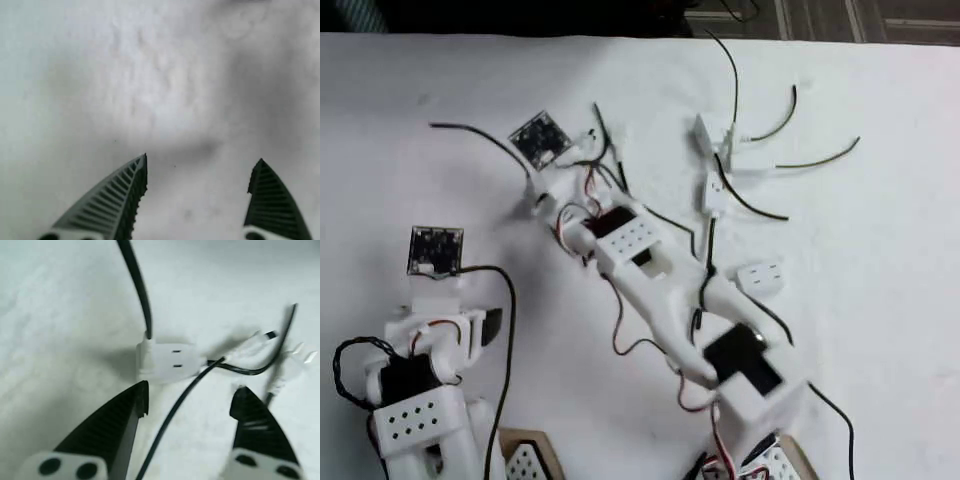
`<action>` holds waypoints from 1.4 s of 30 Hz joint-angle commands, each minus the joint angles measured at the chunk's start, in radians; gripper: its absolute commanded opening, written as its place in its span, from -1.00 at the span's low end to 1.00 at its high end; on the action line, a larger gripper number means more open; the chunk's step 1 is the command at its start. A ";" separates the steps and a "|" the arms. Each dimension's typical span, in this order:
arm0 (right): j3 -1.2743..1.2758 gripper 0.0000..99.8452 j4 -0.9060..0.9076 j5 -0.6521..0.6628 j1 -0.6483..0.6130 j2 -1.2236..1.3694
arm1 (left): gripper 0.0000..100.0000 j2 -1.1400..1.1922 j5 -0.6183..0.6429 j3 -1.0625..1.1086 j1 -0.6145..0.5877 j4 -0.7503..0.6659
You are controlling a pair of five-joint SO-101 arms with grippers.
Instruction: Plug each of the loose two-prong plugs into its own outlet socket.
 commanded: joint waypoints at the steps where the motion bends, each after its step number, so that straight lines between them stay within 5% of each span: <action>1: -0.057 -0.48 0.053 -0.006 0.070 -0.133 | -0.35 -0.013 0.000 -0.006 -0.007 -0.017; 7: -0.198 -0.48 0.151 -0.015 0.173 -0.050 | -0.35 -0.013 0.000 -0.006 -0.007 -0.017; 12: -0.456 -0.47 0.292 -0.155 0.188 0.176 | -0.35 -0.013 0.000 -0.006 -0.007 -0.017; 28: -0.962 -0.48 0.885 -0.242 0.048 0.455 | -0.35 -0.013 0.000 -0.006 -0.007 -0.017; 39: -0.736 -0.48 0.707 -0.236 -0.025 0.487 | -0.35 -0.013 0.000 -0.006 -0.007 -0.017; 42: -0.706 -0.61 0.651 -0.233 0.004 0.513 | -0.35 -0.013 0.000 -0.006 -0.007 -0.015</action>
